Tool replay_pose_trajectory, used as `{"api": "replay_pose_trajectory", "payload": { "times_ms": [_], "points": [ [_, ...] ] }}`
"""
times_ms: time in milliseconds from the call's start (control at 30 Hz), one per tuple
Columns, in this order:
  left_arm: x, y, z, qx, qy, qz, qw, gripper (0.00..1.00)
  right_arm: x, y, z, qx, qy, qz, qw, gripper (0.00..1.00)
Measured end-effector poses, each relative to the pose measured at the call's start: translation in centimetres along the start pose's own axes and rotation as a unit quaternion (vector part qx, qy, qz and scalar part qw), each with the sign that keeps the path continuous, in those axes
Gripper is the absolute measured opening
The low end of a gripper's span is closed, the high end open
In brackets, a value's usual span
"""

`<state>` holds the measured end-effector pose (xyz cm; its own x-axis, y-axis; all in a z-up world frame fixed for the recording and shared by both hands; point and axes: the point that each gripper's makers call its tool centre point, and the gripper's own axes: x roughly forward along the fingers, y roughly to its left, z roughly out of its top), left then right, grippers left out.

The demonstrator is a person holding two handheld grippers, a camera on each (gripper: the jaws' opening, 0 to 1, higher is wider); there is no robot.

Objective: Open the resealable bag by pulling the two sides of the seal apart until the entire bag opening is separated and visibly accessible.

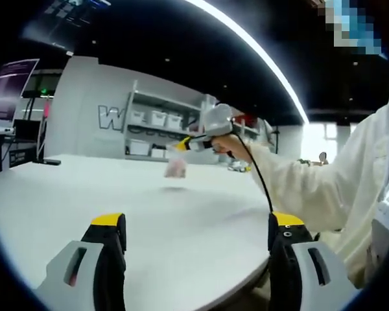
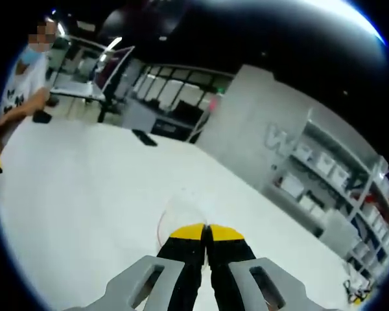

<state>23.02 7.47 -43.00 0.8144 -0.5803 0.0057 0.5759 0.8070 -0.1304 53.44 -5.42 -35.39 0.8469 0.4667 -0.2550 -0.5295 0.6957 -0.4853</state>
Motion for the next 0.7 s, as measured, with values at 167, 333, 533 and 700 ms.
{"api": "replay_pose_trajectory", "payload": {
  "times_ms": [167,333,533,700],
  "points": [
    [0.1,0.0,0.2,0.001,0.000,-0.001,1.0000,0.90,0.3,-0.1,0.1,-0.008,0.005,0.000,1.0000,0.00],
    [0.1,0.1,0.2,0.000,0.000,0.000,1.0000,0.90,0.7,-0.1,0.2,-0.013,0.009,0.000,0.9999,0.00],
    [0.1,0.2,0.2,0.002,0.001,0.003,1.0000,0.90,1.6,-0.4,0.4,-0.029,0.018,0.000,0.9994,0.00],
    [0.0,0.2,0.0,0.001,0.004,0.005,1.0000,0.90,2.1,0.0,0.0,-0.031,0.025,0.005,0.9992,0.00]
  ]
}}
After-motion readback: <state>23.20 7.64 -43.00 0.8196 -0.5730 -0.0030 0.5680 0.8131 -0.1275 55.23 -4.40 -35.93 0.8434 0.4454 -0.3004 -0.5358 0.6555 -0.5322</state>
